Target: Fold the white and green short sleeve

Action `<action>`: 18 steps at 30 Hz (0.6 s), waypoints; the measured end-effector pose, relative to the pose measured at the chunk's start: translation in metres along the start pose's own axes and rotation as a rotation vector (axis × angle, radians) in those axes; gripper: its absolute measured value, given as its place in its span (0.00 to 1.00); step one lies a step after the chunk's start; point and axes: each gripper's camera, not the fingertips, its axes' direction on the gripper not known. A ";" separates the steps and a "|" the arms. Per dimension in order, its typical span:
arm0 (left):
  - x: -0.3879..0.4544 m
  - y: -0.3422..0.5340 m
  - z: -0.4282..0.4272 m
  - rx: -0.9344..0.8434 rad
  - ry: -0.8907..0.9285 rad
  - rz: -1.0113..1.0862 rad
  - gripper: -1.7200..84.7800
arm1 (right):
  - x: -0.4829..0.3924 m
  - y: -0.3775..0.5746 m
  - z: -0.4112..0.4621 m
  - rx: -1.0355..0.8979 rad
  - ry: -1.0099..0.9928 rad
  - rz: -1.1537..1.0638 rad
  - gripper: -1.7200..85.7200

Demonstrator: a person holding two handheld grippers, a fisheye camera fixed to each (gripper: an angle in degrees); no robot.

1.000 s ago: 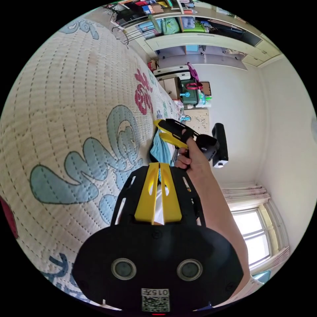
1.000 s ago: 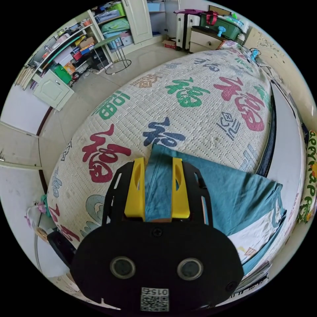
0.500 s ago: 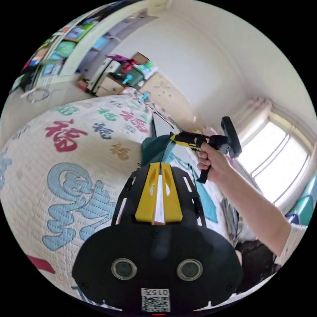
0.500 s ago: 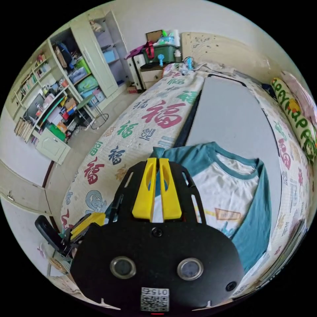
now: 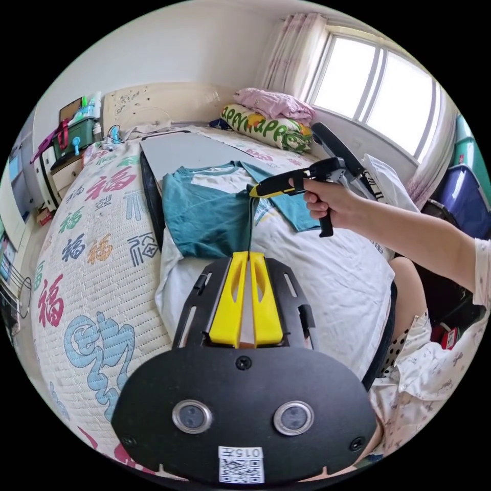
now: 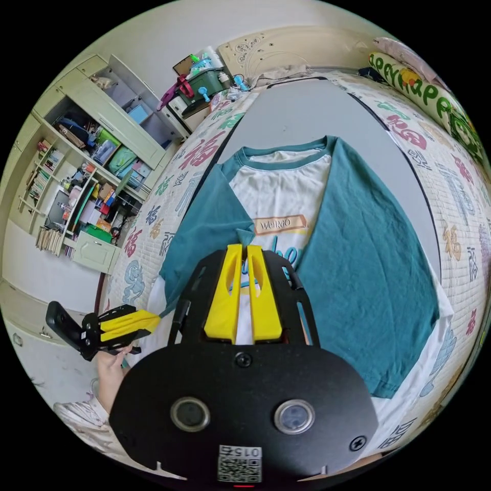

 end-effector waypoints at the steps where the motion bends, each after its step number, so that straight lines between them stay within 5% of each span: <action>1: 0.002 0.007 0.005 -0.011 -0.005 0.011 0.02 | -0.002 -0.003 -0.004 0.000 -0.005 -0.007 0.03; 7: 0.018 0.059 0.055 -0.126 0.045 0.113 0.02 | -0.009 -0.024 -0.049 -0.021 0.024 0.018 0.03; 13: 0.002 0.071 0.050 0.075 0.024 0.008 0.09 | -0.026 -0.040 -0.111 0.030 0.055 -0.036 0.07; 18: 0.007 0.058 0.123 -0.055 -0.018 0.018 0.10 | -0.050 -0.066 -0.133 -0.038 -0.018 -0.035 0.11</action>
